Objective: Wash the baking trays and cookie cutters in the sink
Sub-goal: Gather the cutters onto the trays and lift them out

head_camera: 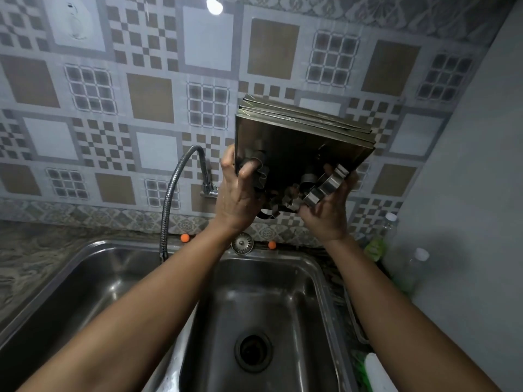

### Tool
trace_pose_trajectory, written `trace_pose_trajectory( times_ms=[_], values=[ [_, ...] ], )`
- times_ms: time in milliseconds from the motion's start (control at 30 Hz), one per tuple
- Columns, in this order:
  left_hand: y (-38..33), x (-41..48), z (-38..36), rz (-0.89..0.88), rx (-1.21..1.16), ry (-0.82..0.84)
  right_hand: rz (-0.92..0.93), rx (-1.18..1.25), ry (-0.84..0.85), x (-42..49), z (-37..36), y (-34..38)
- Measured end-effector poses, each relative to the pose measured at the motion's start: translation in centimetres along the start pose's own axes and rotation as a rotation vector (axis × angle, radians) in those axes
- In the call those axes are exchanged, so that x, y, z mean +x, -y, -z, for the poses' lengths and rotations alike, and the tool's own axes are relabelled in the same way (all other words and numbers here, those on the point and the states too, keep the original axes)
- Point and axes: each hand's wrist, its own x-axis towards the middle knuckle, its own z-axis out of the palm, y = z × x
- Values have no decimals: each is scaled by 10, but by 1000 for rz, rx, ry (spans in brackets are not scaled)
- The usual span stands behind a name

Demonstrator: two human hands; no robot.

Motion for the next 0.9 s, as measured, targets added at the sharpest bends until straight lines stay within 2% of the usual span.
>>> trace_pose_trajectory(
  times_ms=[100,167,267,400,467,567,800,900],
  values=[
    [-7,-8,10,59,20,104,-73,128,-39,-6,8,13],
    [-10,-17,13,195,25,240,-239,327,18,-14,16,27],
    [-15,-38,19,393,-14,460,-444,354,220,-33,21,37],
    [-14,-69,23,687,-71,832,-744,317,635,-73,9,25],
    [-11,-88,26,820,-55,1018,-809,337,807,-94,5,24],
    [-8,-121,35,897,-50,1195,-844,365,921,-120,6,35],
    [11,-179,71,1048,-71,1240,-939,469,1041,-164,-22,64],
    [27,-199,99,1109,-131,1218,-901,449,1097,-174,-39,87]
  ],
)
